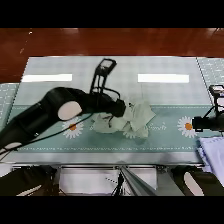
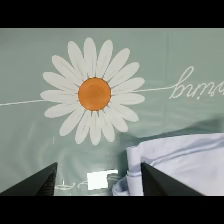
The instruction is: Fold the shirts.
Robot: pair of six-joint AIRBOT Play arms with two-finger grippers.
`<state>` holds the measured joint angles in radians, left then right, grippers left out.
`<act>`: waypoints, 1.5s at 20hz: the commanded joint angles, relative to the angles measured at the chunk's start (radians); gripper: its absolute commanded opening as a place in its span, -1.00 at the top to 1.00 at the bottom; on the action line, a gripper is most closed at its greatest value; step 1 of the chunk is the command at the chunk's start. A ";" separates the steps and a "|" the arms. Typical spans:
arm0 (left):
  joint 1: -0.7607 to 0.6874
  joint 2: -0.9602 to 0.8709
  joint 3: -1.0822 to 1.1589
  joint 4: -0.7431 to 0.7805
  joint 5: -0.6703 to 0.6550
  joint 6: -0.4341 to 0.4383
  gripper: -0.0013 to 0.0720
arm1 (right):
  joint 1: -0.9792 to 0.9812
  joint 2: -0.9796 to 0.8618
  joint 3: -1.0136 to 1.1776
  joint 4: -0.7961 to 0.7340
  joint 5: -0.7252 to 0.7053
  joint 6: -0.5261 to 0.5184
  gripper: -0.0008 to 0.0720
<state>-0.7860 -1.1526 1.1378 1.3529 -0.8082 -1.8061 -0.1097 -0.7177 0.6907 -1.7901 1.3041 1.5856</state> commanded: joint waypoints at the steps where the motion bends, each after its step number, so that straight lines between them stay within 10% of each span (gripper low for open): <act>1: 0.142 0.023 0.114 0.001 -0.142 0.037 -0.64 | 0.000 0.000 0.000 0.000 -0.002 -0.001 -0.68; 7: 0.500 0.119 0.105 0.006 -0.501 0.231 -0.62 | 0.000 0.000 0.000 -0.024 -0.014 -0.001 -0.68; 13: 0.740 0.114 -0.313 -0.447 -0.441 0.420 -0.62 | 0.000 0.000 0.000 -0.012 -0.044 -0.001 -0.68; 30: 0.407 -0.248 -0.448 -0.715 -0.267 0.557 -0.65 | -0.001 0.000 0.000 0.227 -0.049 -0.064 -0.70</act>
<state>-0.3401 -1.3499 0.6910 0.6506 -1.1286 -1.2488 -0.1097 -0.7177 0.6910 -1.6592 1.2503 1.5517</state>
